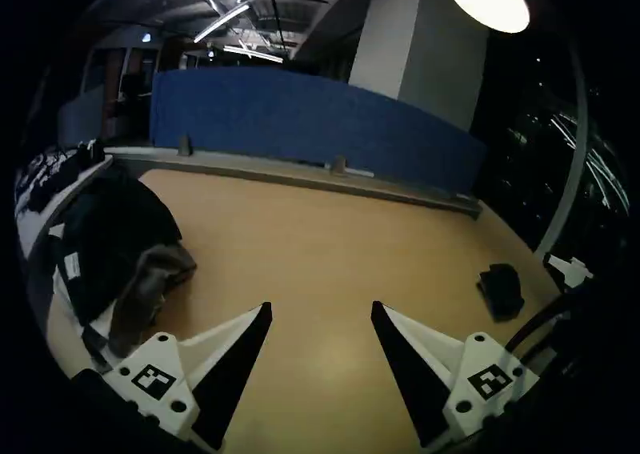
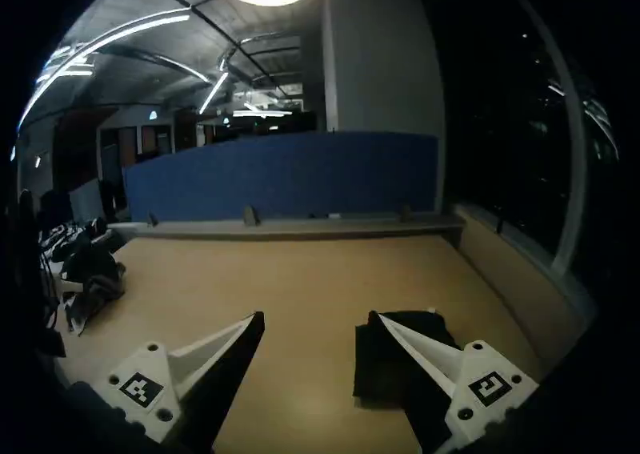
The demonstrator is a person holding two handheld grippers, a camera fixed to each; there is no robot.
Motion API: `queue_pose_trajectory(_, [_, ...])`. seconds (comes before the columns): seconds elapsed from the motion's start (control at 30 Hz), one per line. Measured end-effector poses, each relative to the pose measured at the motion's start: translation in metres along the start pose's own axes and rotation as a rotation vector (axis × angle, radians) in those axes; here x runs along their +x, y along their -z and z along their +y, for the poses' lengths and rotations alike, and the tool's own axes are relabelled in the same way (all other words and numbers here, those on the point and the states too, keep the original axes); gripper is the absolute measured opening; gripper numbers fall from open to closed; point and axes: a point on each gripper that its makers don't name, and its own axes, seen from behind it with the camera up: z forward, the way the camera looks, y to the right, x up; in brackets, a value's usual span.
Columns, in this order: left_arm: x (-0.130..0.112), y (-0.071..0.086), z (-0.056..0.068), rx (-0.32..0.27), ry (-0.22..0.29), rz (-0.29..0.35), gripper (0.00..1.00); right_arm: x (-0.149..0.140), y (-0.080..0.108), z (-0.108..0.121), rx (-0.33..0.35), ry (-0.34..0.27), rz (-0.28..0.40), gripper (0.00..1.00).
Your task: Fold towel
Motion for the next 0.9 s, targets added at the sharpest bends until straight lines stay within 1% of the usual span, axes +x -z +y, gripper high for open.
queue_pose_trajectory(0.1, [0.024, 0.005, -0.006, 0.02, -0.008, 0.092, 0.92, 0.019, 0.002, -0.001, -0.026, -0.002, 0.086, 1.0])
queue_pose_trajectory(0.2, [0.044, 0.011, -0.013, 0.042, -0.027, 0.169, 0.92, 0.028, 0.002, -0.002, -0.046, 0.005, 0.126, 1.0])
queue_pose_trajectory(0.3, [0.059, 0.015, -0.019, 0.071, -0.047, 0.226, 0.92, 0.032, 0.0, -0.008, -0.046, 0.016, 0.147, 1.0])
queue_pose_trajectory(0.4, [0.067, 0.015, -0.024, 0.08, -0.056, 0.255, 0.92, 0.037, -0.001, -0.013, -0.037, 0.022, 0.164, 1.0])
queue_pose_trajectory(0.6, [0.072, 0.016, -0.035, 0.09, -0.026, 0.308, 0.92, 0.04, -0.002, -0.018, -0.034, 0.013, 0.175, 1.0])
queue_pose_trajectory(0.7, [0.068, 0.015, -0.042, 0.1, -0.017, 0.325, 0.92, 0.04, -0.003, -0.019, -0.046, 0.015, 0.18, 1.0])
queue_pose_trajectory(0.8, [0.061, 0.015, -0.047, 0.114, -0.031, 0.344, 0.92, 0.036, -0.005, -0.023, -0.043, 0.022, 0.176, 1.0])
queue_pose_trajectory(0.9, [0.053, 0.016, -0.053, 0.14, -0.056, 0.368, 0.92, 0.031, -0.007, -0.024, -0.044, 0.023, 0.171, 1.0])
